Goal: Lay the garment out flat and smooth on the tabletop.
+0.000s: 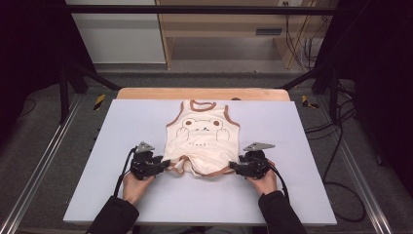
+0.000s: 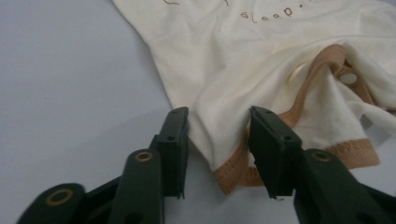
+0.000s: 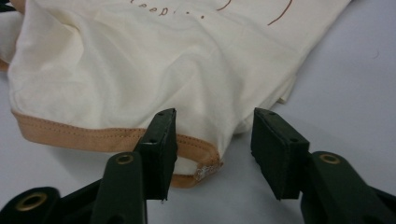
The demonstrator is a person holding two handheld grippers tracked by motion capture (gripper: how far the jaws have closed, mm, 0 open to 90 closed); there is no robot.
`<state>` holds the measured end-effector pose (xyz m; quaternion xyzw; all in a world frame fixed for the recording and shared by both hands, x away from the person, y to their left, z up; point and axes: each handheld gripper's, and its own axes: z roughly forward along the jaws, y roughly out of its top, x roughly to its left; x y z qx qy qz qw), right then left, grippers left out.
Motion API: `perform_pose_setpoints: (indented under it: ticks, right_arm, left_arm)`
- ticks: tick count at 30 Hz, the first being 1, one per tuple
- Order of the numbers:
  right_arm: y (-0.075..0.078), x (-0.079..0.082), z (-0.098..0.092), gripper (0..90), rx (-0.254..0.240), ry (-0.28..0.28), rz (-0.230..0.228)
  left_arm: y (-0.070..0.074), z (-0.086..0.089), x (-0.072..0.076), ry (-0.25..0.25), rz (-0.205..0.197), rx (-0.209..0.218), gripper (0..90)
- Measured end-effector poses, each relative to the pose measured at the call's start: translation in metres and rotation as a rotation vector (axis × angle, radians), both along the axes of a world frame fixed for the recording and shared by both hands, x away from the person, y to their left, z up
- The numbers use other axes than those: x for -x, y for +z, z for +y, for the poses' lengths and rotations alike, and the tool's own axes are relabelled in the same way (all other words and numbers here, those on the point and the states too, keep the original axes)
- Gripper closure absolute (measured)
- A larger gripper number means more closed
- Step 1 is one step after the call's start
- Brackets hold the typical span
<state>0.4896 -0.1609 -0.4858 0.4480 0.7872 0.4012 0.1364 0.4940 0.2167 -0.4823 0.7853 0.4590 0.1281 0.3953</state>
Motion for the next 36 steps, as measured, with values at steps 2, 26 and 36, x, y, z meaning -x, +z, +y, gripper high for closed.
perform_pose_setpoints:
  ticks: [2, 26, 36]
  right_arm:
    - [-0.001, 0.000, 0.001, 61.7, 0.017, 0.005, 0.011]
    - [0.016, -0.045, 0.002, 81.0, -0.005, -0.101, -0.066]
    - [0.032, -0.018, 0.001, 36.9, -0.109, 0.006, -0.140]
  left_arm:
    - [-0.001, -0.001, 0.000, -0.012, 0.004, 0.005, 67.0]
    - [0.010, 0.004, -0.032, 0.029, -0.019, -0.027, 82.7]
    - [0.036, 0.010, 0.002, 0.021, -0.120, 0.095, 37.3]
